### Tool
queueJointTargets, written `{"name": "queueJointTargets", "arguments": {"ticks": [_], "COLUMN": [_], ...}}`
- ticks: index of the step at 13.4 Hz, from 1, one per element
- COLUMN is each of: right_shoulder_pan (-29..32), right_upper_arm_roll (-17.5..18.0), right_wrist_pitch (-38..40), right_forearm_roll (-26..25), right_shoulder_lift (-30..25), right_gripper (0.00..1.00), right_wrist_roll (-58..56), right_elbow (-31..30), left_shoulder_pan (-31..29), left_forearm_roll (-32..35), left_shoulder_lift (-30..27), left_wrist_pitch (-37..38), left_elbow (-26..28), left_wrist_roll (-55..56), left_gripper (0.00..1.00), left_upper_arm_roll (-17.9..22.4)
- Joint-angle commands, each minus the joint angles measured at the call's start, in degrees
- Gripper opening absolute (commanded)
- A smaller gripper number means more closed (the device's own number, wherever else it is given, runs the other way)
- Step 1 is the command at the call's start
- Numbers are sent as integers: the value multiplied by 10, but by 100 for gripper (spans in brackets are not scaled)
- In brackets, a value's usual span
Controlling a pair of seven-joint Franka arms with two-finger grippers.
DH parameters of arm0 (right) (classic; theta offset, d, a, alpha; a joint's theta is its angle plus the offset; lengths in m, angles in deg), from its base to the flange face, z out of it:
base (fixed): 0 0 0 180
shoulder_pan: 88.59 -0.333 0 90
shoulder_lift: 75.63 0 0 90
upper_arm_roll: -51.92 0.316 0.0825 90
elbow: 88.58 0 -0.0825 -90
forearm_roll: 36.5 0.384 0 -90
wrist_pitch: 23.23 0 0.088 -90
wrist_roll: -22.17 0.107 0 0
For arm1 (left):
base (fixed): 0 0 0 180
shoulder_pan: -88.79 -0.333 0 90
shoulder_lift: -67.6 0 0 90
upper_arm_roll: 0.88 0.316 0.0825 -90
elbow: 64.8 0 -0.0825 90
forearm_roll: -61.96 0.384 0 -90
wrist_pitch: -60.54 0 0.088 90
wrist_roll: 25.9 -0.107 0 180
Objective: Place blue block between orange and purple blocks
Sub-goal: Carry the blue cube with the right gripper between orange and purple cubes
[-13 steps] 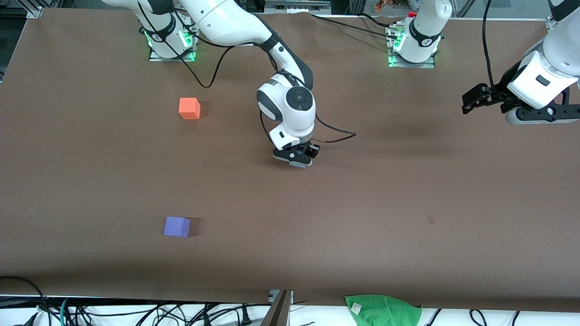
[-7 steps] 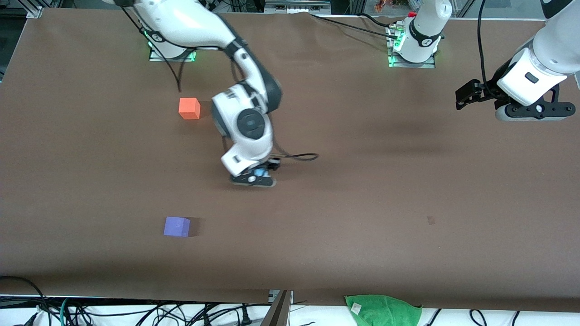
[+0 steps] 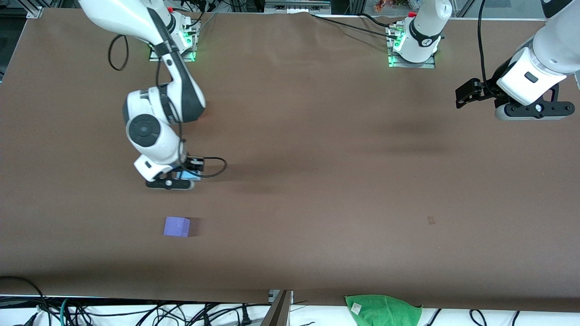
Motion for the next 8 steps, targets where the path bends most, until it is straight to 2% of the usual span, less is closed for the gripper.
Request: {"name": "queueJointTargets", "arguments": {"ticks": [1, 3, 8], "right_shoulder_pan": [5, 10, 10], "right_upper_arm_roll": [-2, -3, 0], "right_wrist_pitch": [-33, -42, -127], "right_forearm_roll": [44, 67, 68], "right_shoulder_lift": [-19, -14, -12], "right_gripper": [38, 38, 39], "right_wrist_roll": [-16, -19, -19], "right_elbow": [-48, -66, -128], "left_shoulder_pan": [1, 1, 1], "left_forearm_roll": [6, 6, 6], "left_shoulder_lift": [-4, -4, -4], "left_wrist_pitch": [12, 12, 12], "left_elbow": [-7, -8, -7], "left_wrist_roll": [-11, -10, -11], "left_gripper": [100, 100, 100], "left_upper_arm_roll": [0, 0, 0]}}
